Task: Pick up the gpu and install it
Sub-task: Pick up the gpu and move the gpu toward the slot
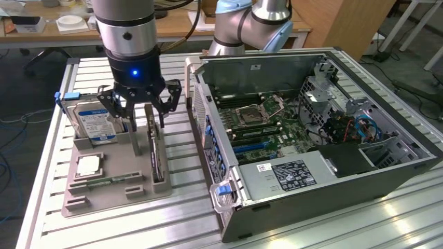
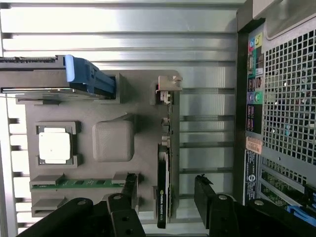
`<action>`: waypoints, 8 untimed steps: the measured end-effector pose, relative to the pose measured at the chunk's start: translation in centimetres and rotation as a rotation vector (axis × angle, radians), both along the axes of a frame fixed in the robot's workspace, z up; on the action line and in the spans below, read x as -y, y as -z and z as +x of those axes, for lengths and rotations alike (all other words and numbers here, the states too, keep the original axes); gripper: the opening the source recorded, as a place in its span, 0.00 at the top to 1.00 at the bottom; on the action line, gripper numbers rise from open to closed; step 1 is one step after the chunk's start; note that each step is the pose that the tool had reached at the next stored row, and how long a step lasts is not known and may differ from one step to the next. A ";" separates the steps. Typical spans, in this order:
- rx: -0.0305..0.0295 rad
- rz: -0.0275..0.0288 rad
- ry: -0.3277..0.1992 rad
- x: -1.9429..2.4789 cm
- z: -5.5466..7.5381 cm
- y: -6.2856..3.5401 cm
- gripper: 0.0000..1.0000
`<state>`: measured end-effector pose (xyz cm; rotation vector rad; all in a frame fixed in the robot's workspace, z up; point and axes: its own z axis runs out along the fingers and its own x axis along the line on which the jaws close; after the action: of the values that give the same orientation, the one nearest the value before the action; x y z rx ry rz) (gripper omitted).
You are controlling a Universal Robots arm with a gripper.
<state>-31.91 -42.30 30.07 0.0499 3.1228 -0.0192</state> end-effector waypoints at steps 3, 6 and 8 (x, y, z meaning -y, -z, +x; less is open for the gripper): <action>-0.0001 0.0000 0.000 0.05 0.0 0.21 0.41; -0.0002 0.0000 0.000 0.10 0.0 0.39 0.41; -0.0002 0.0000 0.000 0.12 0.0 0.50 0.41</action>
<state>-31.91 -42.41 29.57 0.0500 3.1230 -0.0193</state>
